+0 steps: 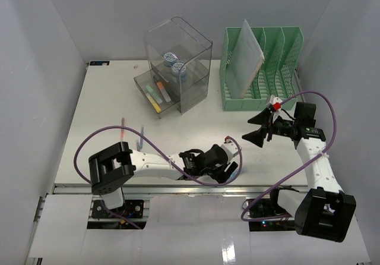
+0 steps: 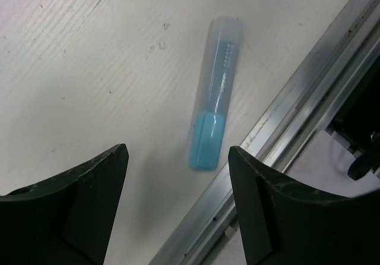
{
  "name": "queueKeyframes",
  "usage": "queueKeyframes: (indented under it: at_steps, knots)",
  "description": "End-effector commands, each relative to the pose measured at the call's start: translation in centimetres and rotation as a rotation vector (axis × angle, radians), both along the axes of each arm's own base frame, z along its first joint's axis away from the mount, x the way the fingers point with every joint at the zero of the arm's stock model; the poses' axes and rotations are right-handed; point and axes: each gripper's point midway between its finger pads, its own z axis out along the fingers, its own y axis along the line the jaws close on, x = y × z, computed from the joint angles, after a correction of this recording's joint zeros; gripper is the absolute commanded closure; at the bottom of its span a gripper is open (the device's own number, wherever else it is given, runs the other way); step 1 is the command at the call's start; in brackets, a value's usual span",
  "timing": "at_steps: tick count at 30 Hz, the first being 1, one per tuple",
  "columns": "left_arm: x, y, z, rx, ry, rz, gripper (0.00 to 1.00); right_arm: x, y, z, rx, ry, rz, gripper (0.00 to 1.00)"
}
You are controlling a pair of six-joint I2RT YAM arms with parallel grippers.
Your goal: Organize the desk
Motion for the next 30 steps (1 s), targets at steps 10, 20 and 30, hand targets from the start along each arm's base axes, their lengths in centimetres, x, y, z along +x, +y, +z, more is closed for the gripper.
queueKeyframes:
  at_steps: [10,20,30]
  knots:
    - [-0.1,-5.2,0.4,-0.025,-0.048,-0.073,0.26,-0.1,0.0,0.5,0.019,-0.018,0.013,0.13]
    - [0.4,-4.9,-2.3,0.043,-0.041,-0.032,0.36,-0.1,0.0,0.4,0.019,-0.013,0.011,0.13]
    - [0.6,-3.8,-3.4,0.079,-0.042,0.007,0.61,0.0,0.0,0.3,0.02,-0.008,0.011,0.13]
